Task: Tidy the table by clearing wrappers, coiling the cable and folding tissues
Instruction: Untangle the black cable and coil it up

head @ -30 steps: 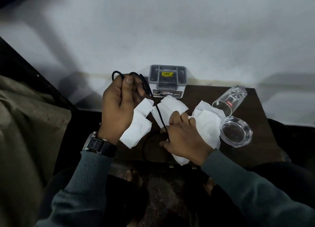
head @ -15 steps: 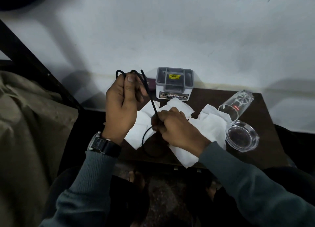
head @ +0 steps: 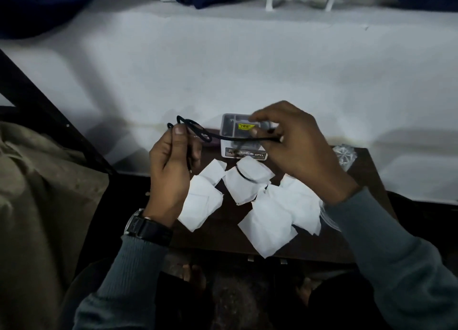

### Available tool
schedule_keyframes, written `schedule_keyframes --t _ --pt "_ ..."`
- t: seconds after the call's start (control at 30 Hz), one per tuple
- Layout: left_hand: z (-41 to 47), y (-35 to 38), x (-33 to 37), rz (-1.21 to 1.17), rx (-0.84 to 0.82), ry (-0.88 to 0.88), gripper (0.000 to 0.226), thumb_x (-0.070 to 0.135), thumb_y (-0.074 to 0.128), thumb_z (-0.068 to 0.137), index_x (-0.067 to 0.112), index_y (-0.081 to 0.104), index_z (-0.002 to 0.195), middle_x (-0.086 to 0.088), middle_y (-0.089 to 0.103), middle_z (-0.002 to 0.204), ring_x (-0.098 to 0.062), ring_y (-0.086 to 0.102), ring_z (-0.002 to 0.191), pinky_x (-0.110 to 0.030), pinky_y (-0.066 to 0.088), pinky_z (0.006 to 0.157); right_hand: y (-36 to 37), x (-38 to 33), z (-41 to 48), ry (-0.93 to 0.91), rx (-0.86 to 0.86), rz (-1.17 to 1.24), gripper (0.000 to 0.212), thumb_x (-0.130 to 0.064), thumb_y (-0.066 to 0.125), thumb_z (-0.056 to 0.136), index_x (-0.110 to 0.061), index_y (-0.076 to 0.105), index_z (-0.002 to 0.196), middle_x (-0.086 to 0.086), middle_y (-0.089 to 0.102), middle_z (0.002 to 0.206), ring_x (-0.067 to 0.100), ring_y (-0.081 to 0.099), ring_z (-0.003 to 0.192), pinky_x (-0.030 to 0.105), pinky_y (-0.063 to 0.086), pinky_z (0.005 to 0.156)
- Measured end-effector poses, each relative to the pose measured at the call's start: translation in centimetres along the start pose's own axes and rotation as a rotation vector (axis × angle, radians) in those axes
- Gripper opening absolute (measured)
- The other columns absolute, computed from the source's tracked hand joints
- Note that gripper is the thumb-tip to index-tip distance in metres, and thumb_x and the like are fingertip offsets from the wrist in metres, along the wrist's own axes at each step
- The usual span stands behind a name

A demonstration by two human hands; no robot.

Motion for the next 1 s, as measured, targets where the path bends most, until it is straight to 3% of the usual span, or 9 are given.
schedule_keyframes --t 0.1,0.17,0.23,0.33,0.47,0.6,0.73,0.87,1.0 --pt "-0.1 0.9 -0.9 -0.122 -0.051 -0.109 0.039 0.022 0.036 0.111 0.009 0.063 0.086 0.008 0.039 0.05 -0.009 0.03 0.047 -0.026 0.035 0.056 -0.9 0.3 -1.1 0.089 -0.073 0.198 0.029 -0.012 0.083 0.083 -0.027 0.077 0.107 -0.004 0.072 0.096 -0.007 0.062 0.073 0.011 0.044 0.077" --pt "-0.1 1.7 -1.3 -0.237 -0.119 -0.17 0.035 0.019 0.037 0.108 0.009 0.062 0.086 0.008 0.031 0.047 -0.01 0.021 0.042 -0.026 0.041 0.059 -2.3 -0.8 -1.5 0.102 -0.119 0.505 0.025 -0.014 0.084 0.081 -0.02 0.078 0.104 0.008 0.073 0.087 0.004 0.065 0.076 0.018 0.052 0.077" --pt "-0.1 2.5 -1.6 -0.311 -0.189 -0.222 0.032 0.023 0.04 0.104 0.009 0.058 0.082 0.009 0.027 0.046 -0.014 0.014 0.044 -0.026 0.042 0.055 -4.9 -1.9 -0.9 0.081 -0.078 0.647 0.023 -0.021 0.083 0.08 -0.018 0.079 0.102 0.014 0.062 0.078 0.014 0.055 0.072 0.018 0.047 0.069" --pt "-0.8 3.7 -1.9 -0.464 -0.302 -0.339 0.039 0.028 0.04 0.104 0.016 0.064 0.075 0.013 0.028 0.043 -0.013 0.01 0.045 -0.025 0.025 0.047 -9.7 -1.8 0.7 0.052 0.138 0.6 0.014 -0.037 0.081 0.085 -0.025 0.083 0.093 0.008 0.067 0.074 0.016 0.043 0.065 0.026 0.043 0.071" --pt "-2.0 5.2 -0.5 -0.691 -0.402 -0.439 0.051 0.032 0.032 0.109 0.021 0.064 0.071 0.015 0.027 0.043 -0.008 0.009 0.042 -0.022 0.013 0.043 -12.4 -2.6 2.2 -0.015 0.274 0.334 0.01 -0.035 0.076 0.092 -0.028 0.08 0.096 0.018 0.058 0.067 0.007 0.042 0.059 0.024 0.039 0.059" --pt "-2.7 6.0 1.1 -0.979 -0.496 -0.484 0.057 0.038 0.022 0.113 0.018 0.062 0.079 0.01 0.025 0.048 -0.007 0.017 0.04 -0.019 0.017 0.043 -9.8 -3.4 3.4 -0.006 0.189 0.225 0.013 -0.039 0.075 0.091 -0.027 0.081 0.094 -0.002 0.041 0.059 0.009 0.035 0.056 0.026 0.034 0.059" --pt "-2.3 5.3 3.8 -1.339 -0.61 -0.449 0.049 0.039 0.023 0.113 0.01 0.062 0.107 0.001 0.043 0.056 -0.008 0.022 0.044 -0.022 0.018 0.047 -6.2 -3.9 2.8 0.096 -0.044 -0.152 0.027 -0.048 0.064 0.096 -0.027 0.08 0.09 -0.003 0.069 0.075 0.013 0.06 0.071 0.027 0.042 0.066" --pt "-0.9 2.9 3.6 -1.331 -0.477 -0.4 0.033 0.016 0.037 0.107 0.002 0.059 0.126 -0.005 0.069 0.076 -0.011 0.031 0.051 -0.024 0.025 0.057 -3.2 -3.4 -1.0 0.272 -0.391 -0.365 0.034 -0.041 0.052 0.1 -0.021 0.069 0.078 0.004 0.063 0.076 0.024 0.058 0.071 0.026 0.035 0.055" --pt "-0.4 1.8 1.8 -1.346 -0.337 -0.405 0.034 0.014 0.034 0.11 0.003 0.064 0.123 -0.002 0.074 0.085 -0.011 0.033 0.049 -0.022 0.028 0.056 -2.9 -3.1 -4.4 0.382 -0.556 -0.332 0.039 -0.038 0.045 0.104 -0.017 0.068 0.081 -0.004 0.056 0.065 0.012 0.051 0.057 0.028 0.034 0.054"
Point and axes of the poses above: each hand's wrist, its own z-axis towards the middle knuckle, its own y-axis out of the palm, x = y × z, the point moved 10 cm from there along z, towards the middle knuckle
